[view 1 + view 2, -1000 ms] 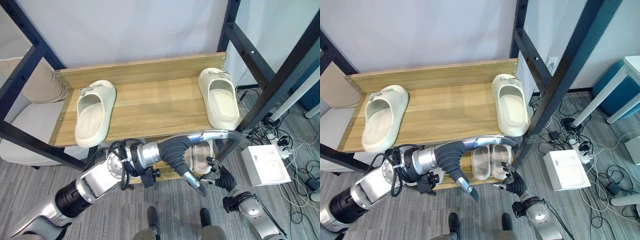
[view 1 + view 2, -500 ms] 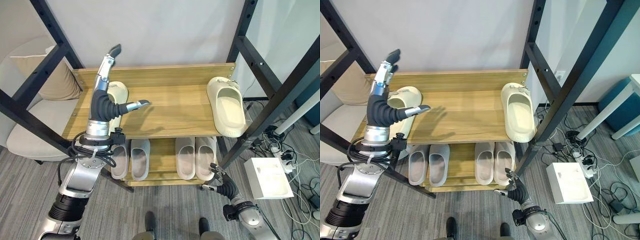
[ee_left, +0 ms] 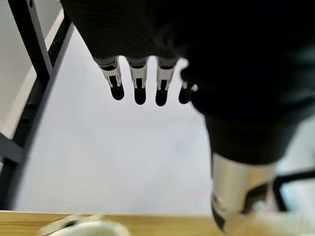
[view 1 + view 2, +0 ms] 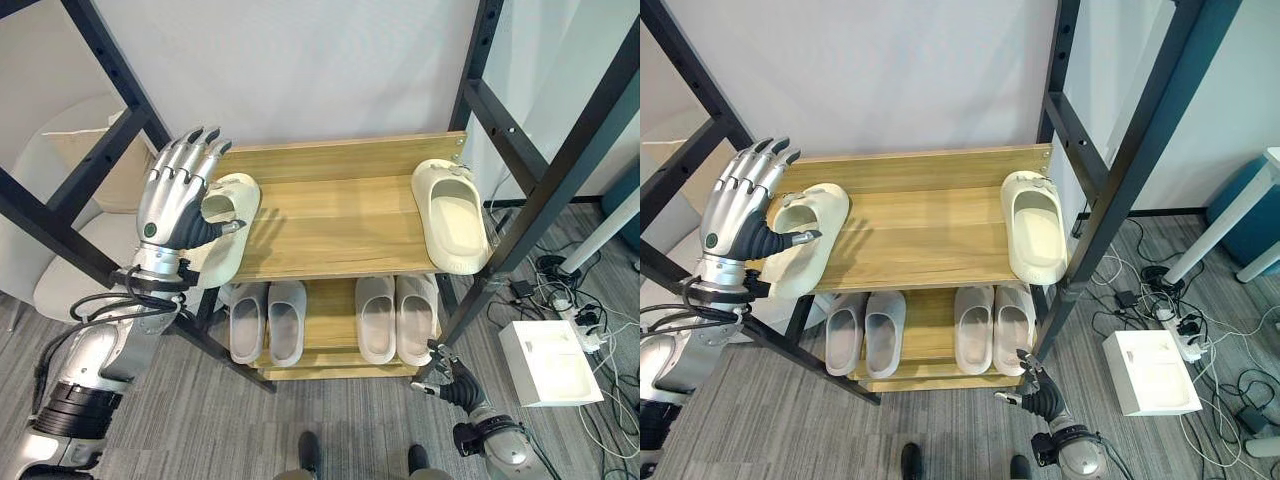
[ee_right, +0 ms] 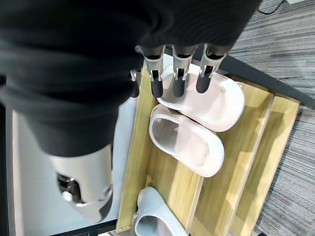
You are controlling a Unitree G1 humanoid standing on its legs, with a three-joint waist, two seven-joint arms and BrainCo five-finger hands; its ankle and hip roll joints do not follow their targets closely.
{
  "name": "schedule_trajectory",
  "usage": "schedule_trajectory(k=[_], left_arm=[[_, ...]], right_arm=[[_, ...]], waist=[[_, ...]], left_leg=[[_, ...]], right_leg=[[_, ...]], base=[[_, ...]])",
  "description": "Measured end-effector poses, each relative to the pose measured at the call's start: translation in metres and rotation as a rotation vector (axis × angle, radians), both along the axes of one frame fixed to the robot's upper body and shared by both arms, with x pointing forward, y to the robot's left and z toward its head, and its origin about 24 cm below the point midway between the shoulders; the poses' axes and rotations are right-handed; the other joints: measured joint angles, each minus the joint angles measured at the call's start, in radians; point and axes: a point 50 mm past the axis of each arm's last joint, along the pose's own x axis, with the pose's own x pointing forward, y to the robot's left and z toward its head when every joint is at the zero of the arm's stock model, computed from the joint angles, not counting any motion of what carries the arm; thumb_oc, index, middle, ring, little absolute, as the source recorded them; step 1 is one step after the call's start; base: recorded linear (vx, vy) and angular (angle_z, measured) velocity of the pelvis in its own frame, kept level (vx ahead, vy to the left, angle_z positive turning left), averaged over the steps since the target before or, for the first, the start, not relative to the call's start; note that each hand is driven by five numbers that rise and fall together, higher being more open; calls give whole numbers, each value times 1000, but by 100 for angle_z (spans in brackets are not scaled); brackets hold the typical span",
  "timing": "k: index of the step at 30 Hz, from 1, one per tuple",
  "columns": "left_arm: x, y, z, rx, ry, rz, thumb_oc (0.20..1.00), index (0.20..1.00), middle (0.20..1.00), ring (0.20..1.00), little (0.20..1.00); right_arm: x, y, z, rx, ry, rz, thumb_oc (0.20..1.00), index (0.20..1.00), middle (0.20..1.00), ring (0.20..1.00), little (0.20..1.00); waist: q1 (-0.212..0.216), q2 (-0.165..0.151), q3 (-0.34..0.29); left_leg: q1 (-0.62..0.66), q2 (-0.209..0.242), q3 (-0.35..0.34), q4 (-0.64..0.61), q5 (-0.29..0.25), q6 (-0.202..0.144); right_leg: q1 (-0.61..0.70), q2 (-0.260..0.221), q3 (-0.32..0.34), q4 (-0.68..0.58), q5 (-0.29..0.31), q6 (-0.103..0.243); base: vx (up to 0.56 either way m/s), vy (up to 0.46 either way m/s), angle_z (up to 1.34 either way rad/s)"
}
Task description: Arrange the slippers neatly on the shoe rack.
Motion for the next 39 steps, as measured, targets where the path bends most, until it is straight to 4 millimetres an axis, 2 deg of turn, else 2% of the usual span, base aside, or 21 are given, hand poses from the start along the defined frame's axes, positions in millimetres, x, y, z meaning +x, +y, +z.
schedule_trajectory(k=[5, 9, 12, 17, 18, 19, 30, 33, 37, 38, 39], left_arm=[[6, 14, -7, 27, 33, 105, 1000, 1000, 1000, 1000, 1000], [10, 17, -12, 21, 42, 149, 1000, 1000, 1000, 1000, 1000], [15, 27, -19, 1, 73, 218, 1000, 1000, 1000, 1000, 1000], [33, 32, -5, -10, 50, 284, 1000, 1000, 1000, 1000, 1000], [38, 28, -4, 0, 59, 276, 551, 551, 551, 551, 551], [40, 26, -3, 7, 64, 272, 200, 200, 200, 200, 200], [40, 16, 8, 29, 49, 218, 200, 200, 200, 200, 200], [38, 5, 13, 25, 20, 157, 200, 200, 200, 200, 200], [37, -22, 14, 3, 0, 42, 200, 200, 200, 200, 200], [41, -36, 13, 11, 3, -6, 200, 200, 200, 200, 200], [42, -41, 14, 12, 1, -26, 200, 200, 200, 200, 200]], right_arm=[[-4, -1, -2, -1, 13, 0, 1000, 1000, 1000, 1000, 1000], [-10, -2, -5, 0, 34, -5, 1000, 1000, 1000, 1000, 1000], [-11, -3, -5, 0, 37, -5, 1000, 1000, 1000, 1000, 1000], [-11, -10, -4, -2, 34, -37, 1000, 1000, 1000, 1000, 1000], [-11, -10, -5, -1, 36, -38, 1000, 1000, 1000, 1000, 1000], [-12, -10, -5, 0, 40, -38, 1000, 1000, 1000, 1000, 1000], [-9, -8, -4, 23, 35, -38, 1000, 1000, 1000, 1000, 1000], [-8, -7, -4, 28, 32, -39, 1000, 1000, 1000, 1000, 1000], [-9, -7, -4, 30, 33, -41, 1000, 1000, 1000, 1000, 1000], [-9, -7, -4, 36, 35, -44, 1000, 1000, 1000, 1000, 1000], [-9, -7, -4, 38, 34, -46, 1000, 1000, 1000, 1000, 1000]], waist=[[-2, -7, -4], [-10, -17, -9], [-26, -21, -7], [-34, -30, -1], [-35, -34, 1], [-37, -36, 2], [-38, -47, 23], [-38, -50, 30], [-44, -49, 34], [-46, -49, 34], [-51, -48, 35]], left_leg=[[-1, 2, 14, 0, -1, 1], [-2, 2, 21, 0, 3, 0], [-5, 2, 24, 0, 2, -1], [-26, 2, 47, 0, 4, -2], [-27, 3, 47, 0, 4, -2], [-31, 3, 47, 0, 4, -2], [-31, 3, 50, 0, 2, -4], [-18, 3, 50, 0, 2, -3], [-16, 3, 51, 3, 1, -3], [-16, 3, 52, 6, 1, -3], [-15, 3, 52, 6, 1, -3]], right_leg=[[-9, 0, 5, 0, 4, -5], [-15, 0, 9, 0, 4, -5], [-21, 0, 12, 0, 3, -5], [-51, 0, 35, 0, 7, -3], [-55, 0, 35, 0, 7, -3], [-56, 0, 36, 0, 7, -3], [-55, 0, 37, 0, 6, -2], [-48, 0, 36, 0, 6, -2], [-47, 0, 38, 0, 5, -2], [-48, 0, 38, 0, 5, -2], [-48, 0, 39, 0, 5, -2]], base=[[23, -1, -8], [12, 4, -4], [-4, 7, -4], [6, 7, -11], [32, 4, -6], [0, 0, 0], [13, 0, 0], [0, 0, 0], [-8, -7, 0], [0, 0, 0], [0, 0, 0]])
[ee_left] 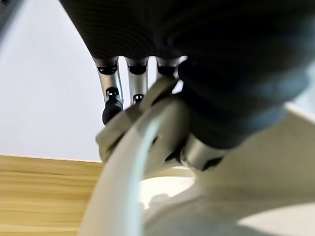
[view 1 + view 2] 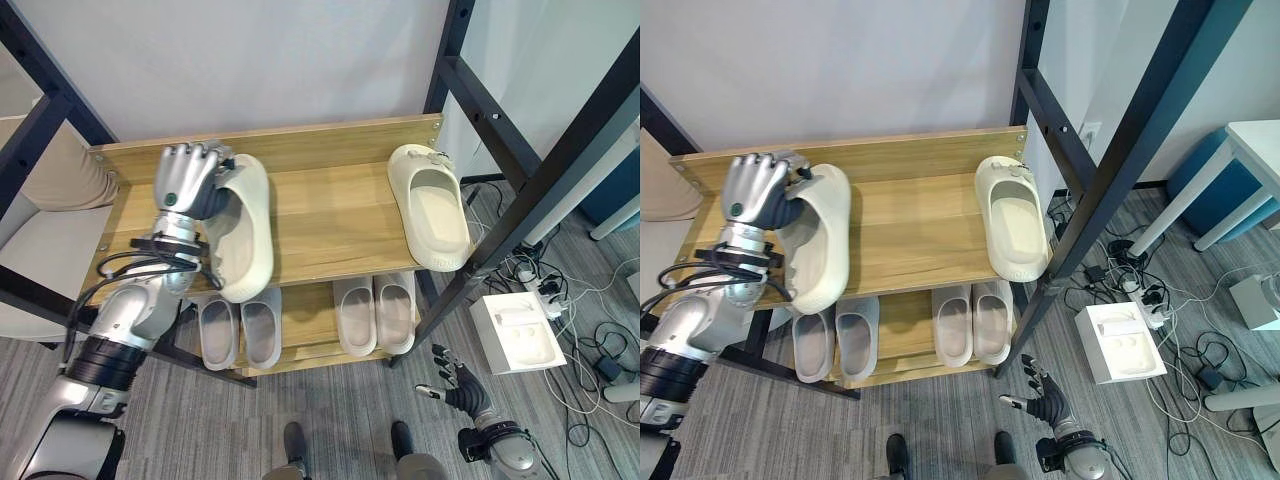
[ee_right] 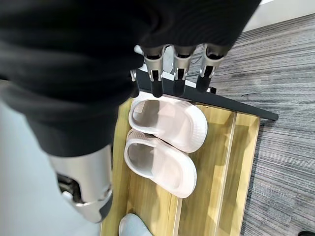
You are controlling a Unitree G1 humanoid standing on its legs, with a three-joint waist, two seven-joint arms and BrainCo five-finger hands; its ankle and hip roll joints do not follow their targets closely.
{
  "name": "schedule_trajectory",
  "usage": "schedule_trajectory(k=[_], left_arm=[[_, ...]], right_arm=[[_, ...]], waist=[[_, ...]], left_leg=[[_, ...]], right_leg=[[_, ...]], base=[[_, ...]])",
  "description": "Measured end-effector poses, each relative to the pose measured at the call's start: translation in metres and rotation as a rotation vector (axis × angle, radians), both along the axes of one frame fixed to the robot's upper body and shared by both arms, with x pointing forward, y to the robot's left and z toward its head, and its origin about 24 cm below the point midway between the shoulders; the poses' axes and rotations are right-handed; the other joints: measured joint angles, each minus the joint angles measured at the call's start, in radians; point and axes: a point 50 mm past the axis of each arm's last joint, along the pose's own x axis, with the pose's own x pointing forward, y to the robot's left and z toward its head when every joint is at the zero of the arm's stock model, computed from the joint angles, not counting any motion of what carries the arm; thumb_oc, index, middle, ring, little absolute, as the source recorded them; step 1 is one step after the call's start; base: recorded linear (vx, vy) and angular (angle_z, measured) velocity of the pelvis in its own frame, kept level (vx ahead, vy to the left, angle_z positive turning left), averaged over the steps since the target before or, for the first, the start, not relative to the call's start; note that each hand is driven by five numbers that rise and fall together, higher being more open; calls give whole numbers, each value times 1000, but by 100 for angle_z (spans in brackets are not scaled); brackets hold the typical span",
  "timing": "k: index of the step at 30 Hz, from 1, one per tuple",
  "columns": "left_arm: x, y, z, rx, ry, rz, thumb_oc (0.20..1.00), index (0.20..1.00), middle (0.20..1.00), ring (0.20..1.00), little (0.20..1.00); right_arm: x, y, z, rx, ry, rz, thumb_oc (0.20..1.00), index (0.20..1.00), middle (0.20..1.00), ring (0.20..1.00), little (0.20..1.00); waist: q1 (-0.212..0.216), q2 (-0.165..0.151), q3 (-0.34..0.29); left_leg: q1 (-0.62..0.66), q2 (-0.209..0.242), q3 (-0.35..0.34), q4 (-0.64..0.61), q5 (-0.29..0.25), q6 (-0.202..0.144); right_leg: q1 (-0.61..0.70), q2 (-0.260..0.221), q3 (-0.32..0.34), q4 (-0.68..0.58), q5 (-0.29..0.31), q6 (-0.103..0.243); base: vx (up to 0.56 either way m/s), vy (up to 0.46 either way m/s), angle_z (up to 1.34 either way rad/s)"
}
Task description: Arrange the slippers neatly on the shoe rack.
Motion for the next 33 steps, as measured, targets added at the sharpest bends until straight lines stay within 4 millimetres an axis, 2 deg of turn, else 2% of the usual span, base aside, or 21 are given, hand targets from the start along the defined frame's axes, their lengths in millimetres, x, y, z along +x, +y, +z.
schedule_trajectory(k=[5, 12, 19, 23, 25, 26, 29, 31, 33], left_arm=[[13, -27, 7, 29, 0, -76, 200, 200, 200, 200, 200], [29, -42, 12, 51, 23, -82, 200, 200, 200, 200, 200], [37, -53, 10, 65, 47, -87, 200, 200, 200, 200, 200], [38, -67, 6, -2, 51, -89, 200, 200, 200, 200, 200], [39, -71, 7, -6, 47, -95, 545, 545, 545, 545, 545], [39, -74, 8, -13, 45, -102, 1000, 1000, 1000, 1000, 1000], [37, -84, 8, -37, 43, -138, 1000, 1000, 1000, 1000, 1000], [26, -95, 20, -77, -3, -223, 1000, 1000, 1000, 1000, 1000], [20, -98, 24, -87, -26, -258, 1000, 1000, 1000, 1000, 1000]], right_arm=[[0, 0, 0, 5, 1, -4, 1000, 1000, 1000, 1000, 1000], [2, 1, 3, 6, -8, 0, 1000, 1000, 1000, 1000, 1000], [4, 1, 4, 0, -11, -13, 1000, 1000, 1000, 1000, 1000], [4, 3, 3, 2, -9, -6, 1000, 1000, 1000, 1000, 1000], [4, 8, 2, 6, -6, 16, 1000, 1000, 1000, 1000, 1000], [4, 10, 2, 9, -4, 21, 1000, 1000, 1000, 1000, 1000], [11, 11, 6, 10, -26, 26, 1000, 1000, 1000, 1000, 1000], [12, 10, 6, 6, -31, 15, 1000, 1000, 1000, 1000, 1000], [11, 11, 6, 5, -28, 14, 1000, 1000, 1000, 1000, 1000]], waist=[[-20, 8, 5], [-69, 33, 19], [-71, 41, 23], [-66, 39, 22], [-67, 35, 20], [-66, 33, 19], [-63, 22, 13], [-58, 20, 12], [-55, 19, 11]], left_leg=[[3, 0, 11, 0, 0, 0], [10, 4, 32, 0, 0, 0], [14, 8, 52, -5, -4, -2], [13, 8, 50, -6, -5, -2], [13, 8, 49, -6, -5, -2], [14, 8, 47, -4, -4, -2], [17, 7, 44, 0, -4, -1], [17, 6, 30, 0, -3, -1], [18, 6, 20, 0, -1, -1]], right_leg=[[-2, 0, 13, 0, 0, 0], [-5, 1, 32, 5, 3, 0], [-17, 4, 53, 5, 5, 3], [-15, 4, 50, 5, 6, 3], [-8, 5, 50, 5, 9, -1], [-5, 5, 46, 5, 10, -1], [-1, 5, 44, 5, 11, -1], [5, 5, 33, 6, 11, -1], [13, 5, 21, 6, 11, -1]], base=[[-8, -9, -6], [-7, -19, -9], [1, -10, -8], [0, 0, 0], [-3, -7, 2], [-6, -9, 5], [-17, 0, 4], [-33, -1, 13], [-27, -7, 13]])
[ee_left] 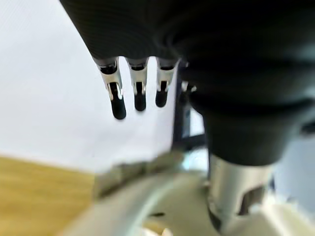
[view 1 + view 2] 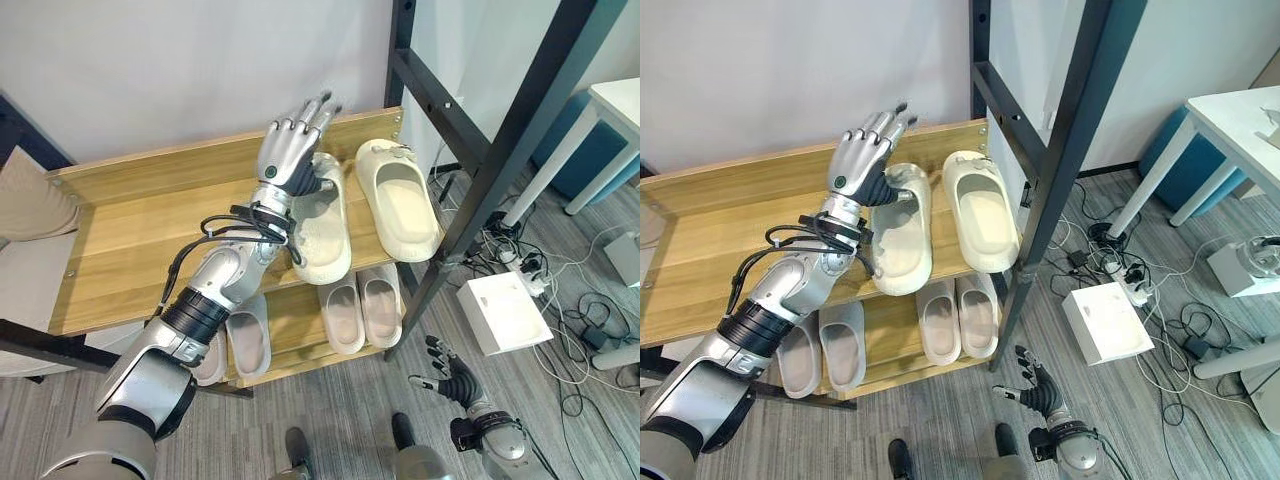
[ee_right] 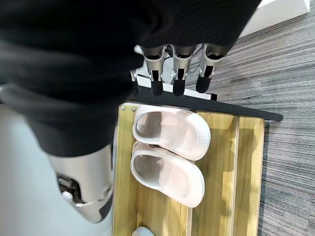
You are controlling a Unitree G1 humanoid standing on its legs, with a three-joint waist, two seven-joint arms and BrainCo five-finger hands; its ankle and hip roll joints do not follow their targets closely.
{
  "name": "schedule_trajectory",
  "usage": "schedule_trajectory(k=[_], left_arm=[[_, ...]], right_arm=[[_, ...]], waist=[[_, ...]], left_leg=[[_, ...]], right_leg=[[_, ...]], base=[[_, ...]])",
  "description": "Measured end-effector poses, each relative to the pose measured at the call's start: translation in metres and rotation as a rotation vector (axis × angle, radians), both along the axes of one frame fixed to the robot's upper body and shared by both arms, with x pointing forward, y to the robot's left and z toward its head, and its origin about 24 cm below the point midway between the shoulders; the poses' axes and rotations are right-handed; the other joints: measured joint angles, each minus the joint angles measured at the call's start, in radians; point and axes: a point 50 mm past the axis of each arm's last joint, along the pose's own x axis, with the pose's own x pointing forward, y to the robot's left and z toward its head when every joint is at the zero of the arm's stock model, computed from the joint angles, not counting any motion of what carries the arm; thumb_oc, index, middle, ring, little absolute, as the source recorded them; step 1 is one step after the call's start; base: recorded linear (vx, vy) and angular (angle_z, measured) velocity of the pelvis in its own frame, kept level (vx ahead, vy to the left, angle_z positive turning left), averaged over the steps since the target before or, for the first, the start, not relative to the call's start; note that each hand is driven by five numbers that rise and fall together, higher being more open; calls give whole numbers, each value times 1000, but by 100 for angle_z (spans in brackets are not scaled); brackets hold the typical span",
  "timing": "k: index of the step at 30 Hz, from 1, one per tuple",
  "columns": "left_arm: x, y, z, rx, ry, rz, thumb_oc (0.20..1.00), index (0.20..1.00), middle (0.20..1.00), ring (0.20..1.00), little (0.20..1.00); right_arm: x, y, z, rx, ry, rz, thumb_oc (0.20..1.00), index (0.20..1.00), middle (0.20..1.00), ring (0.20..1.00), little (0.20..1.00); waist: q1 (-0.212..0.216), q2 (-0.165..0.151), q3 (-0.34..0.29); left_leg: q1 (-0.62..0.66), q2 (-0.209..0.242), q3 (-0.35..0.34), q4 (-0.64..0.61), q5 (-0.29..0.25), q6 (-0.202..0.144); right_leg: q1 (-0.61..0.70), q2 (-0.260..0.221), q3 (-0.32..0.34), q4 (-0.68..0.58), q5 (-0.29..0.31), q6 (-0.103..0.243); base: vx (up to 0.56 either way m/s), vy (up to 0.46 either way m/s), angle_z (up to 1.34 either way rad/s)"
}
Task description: Arrange the slippers neatly on the shoe rack.
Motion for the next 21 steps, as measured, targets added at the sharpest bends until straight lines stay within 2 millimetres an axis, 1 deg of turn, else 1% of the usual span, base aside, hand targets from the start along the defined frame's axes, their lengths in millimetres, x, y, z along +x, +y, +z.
schedule_trajectory(k=[5, 7, 9, 10, 12, 13, 14, 15, 18, 19, 21], left_arm=[[-8, 10, 1, -77, 3, -21, 1000, 1000, 1000, 1000, 1000], [-13, 20, -5, -142, 28, -21, 1000, 1000, 1000, 1000, 1000], [-21, 25, -13, -206, 64, -55, 1000, 1000, 1000, 1000, 1000], [-27, 27, -18, -238, 82, -72, 1000, 1000, 1000, 1000, 1000], [-39, 32, -39, -339, 183, -128, 1000, 1000, 1000, 1000, 1000], [-42, 33, -51, -386, 238, -136, 1000, 1000, 1000, 1000, 1000], [-44, 34, -59, -416, 280, -141, 1000, 1000, 1000, 1000, 1000], [-50, 38, -82, -536, 423, -164, 1000, 1000, 1000, 1000, 1000], [-54, 40, -99, -697, 568, -223, 1000, 1000, 1000, 1000, 1000], [-59, 41, -111, -824, 678, -280, 1000, 1000, 1000, 1000, 1000], [-62, 42, -114, -931, 747, -366, 1000, 1000, 1000, 1000, 1000]], right_arm=[[-1, -1, -4, -5, 28, -6, 1000, 1000, 1000, 1000, 1000], [1, 0, -6, -5, 33, -11, 1000, 1000, 1000, 1000, 1000], [1, 0, -6, -4, 34, -11, 1000, 1000, 1000, 1000, 1000], [1, 0, -6, -2, 35, -13, 1000, 1000, 1000, 1000, 1000], [0, 3, -7, 8, 37, -17, 1000, 1000, 1000, 1000, 1000], [0, 4, -8, 14, 38, -19, 1000, 1000, 1000, 1000, 1000], [0, 5, -8, 16, 39, -20, 1000, 1000, 1000, 1000, 1000], [0, 7, -9, 27, 45, -26, 1000, 1000, 1000, 1000, 1000], [0, 6, -12, 23, 63, -30, 1000, 1000, 1000, 1000, 1000], [3, 5, -12, 18, 66, -32, 1000, 1000, 1000, 1000, 1000], [2, 4, -14, 13, 85, -32, 1000, 1000, 1000, 1000, 1000]], waist=[[17, -3, -2], [19, -6, -4], [25, -7, -6], [27, -8, -9], [34, -10, -17], [41, -10, -20], [45, -10, -20], [54, -9, -21], [77, -9, -22], [79, -5, -26], [80, -2, -30]], left_leg=[[1, 0, -5, 0, 0, 0], [0, 0, -7, 0, 0, 0], [-1, 0, -11, 0, 1, 0], [-1, 0, -12, 0, 1, 0], [-1, 0, -15, 0, 1, 0], [-1, 0, -17, 0, 1, 0], [-1, 0, -19, 0, 2, 0], [0, -1, -25, 0, 2, 1], [-2, -2, -27, 0, -3, 8], [-2, -3, -27, -6, -5, 12], [-2, -3, -28, -6, -5, 12]], right_leg=[[4, 0, -3, 0, 0, 0], [4, 1, -5, 0, 0, 0], [5, 1, -7, 0, 0, 0], [5, 1, -8, 0, 0, 0], [7, 1, -11, 0, -1, -1], [8, 1, -12, 0, -2, -1], [9, 1, -14, 0, -2, -1], [13, 1, -23, -1, -4, -1], [11, 0, -28, -3, -10, 2], [11, -1, -27, -5, -10, 2], [11, -1, -28, -6, -9, 2]], base=[[-22, -8, 3], [-26, -10, 3], [-8, -5, 2], [2, -3, 4], [-7, -5, 4], [-13, -4, 4], [-9, 0, 12], [-11, -2, 14], [-11, 1, 6], [0, 0, 0], [0, 0, 0]])
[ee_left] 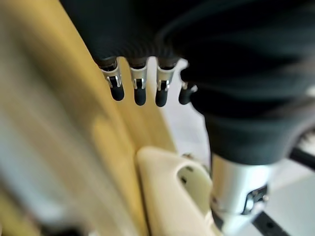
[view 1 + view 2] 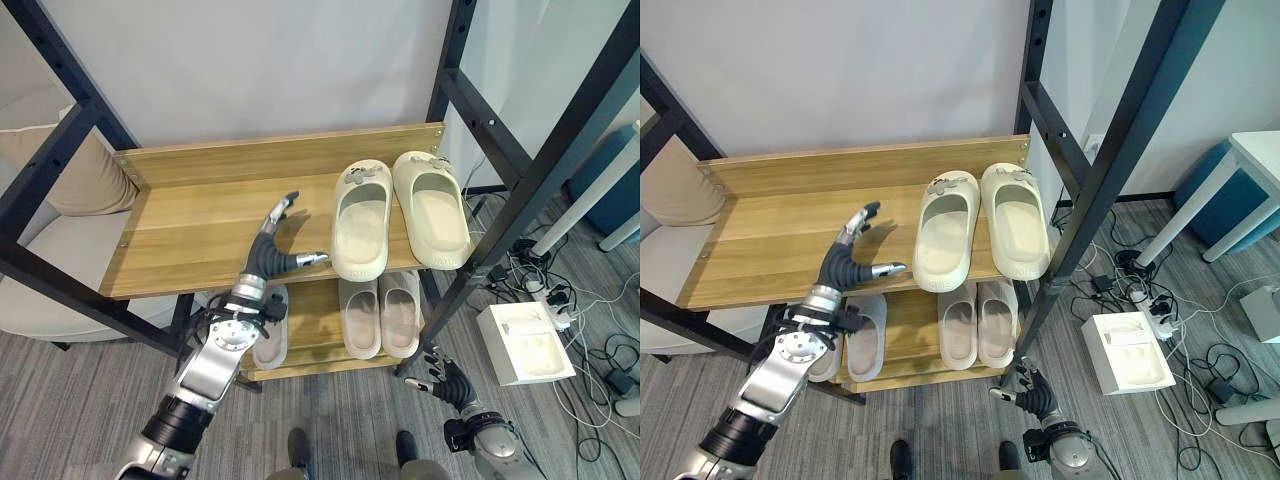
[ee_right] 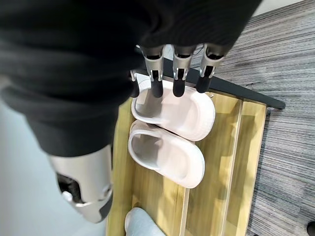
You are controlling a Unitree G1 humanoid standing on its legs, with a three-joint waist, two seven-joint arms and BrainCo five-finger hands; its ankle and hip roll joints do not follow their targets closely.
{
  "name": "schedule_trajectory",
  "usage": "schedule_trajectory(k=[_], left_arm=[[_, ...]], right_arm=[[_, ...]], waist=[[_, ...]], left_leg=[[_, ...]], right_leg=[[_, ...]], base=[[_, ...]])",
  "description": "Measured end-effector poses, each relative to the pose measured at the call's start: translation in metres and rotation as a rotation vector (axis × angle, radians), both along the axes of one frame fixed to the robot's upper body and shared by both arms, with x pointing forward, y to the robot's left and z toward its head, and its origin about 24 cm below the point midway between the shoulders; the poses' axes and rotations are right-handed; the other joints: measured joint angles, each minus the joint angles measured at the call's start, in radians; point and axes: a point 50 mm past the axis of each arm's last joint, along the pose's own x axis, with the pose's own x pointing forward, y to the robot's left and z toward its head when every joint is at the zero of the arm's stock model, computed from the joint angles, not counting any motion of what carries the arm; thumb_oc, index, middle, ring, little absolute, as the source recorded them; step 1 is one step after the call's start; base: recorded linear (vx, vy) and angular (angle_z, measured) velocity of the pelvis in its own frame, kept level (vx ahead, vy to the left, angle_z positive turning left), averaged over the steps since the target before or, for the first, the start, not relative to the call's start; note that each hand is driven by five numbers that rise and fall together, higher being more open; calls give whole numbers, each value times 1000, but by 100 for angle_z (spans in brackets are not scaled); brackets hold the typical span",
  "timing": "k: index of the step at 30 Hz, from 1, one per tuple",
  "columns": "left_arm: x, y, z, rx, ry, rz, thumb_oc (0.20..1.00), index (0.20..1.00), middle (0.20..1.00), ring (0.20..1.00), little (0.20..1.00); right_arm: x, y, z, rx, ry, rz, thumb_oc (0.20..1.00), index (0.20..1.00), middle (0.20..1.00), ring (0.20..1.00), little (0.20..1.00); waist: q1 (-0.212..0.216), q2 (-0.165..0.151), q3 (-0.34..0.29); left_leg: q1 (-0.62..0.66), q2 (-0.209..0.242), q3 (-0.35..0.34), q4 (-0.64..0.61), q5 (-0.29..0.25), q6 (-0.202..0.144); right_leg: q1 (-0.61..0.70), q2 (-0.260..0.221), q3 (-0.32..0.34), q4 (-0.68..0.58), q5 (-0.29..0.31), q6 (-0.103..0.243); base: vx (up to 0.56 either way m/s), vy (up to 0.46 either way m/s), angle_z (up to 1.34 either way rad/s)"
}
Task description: Arrange the slippers neatly on the shoe rack.
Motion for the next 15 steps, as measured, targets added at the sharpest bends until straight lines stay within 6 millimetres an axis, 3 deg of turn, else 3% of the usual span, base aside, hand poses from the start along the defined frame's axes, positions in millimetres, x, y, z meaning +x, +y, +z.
schedule_trajectory(k=[5, 11, 15], left_arm=[[-2, -4, -3, -164, 108, -158, 1000, 1000, 1000, 1000, 1000], [-4, -37, -1, -341, 210, -370, 1000, 1000, 1000, 1000, 1000], [-1, -44, -2, -456, 234, -367, 1000, 1000, 1000, 1000, 1000]], right_arm=[[-4, 1, -4, 7, 41, 28, 1000, 1000, 1000, 1000, 1000], [-5, 3, -6, 12, 60, 51, 1000, 1000, 1000, 1000, 1000], [-11, 3, -9, 14, 78, 49, 1000, 1000, 1000, 1000, 1000]], waist=[[-1, 14, -19], [-8, 13, -20], [-11, 12, -20]], left_leg=[[1, -1, 1, 0, 0, 1], [1, -1, 6, 0, -1, 0], [1, -1, 9, 0, -1, 0]], right_leg=[[0, -1, 1, 0, 0, 0], [-5, -1, 6, 0, 0, 1], [-7, -2, 10, 0, 0, 2]], base=[[0, 0, 0], [1, 4, -1], [2, 3, -1]])
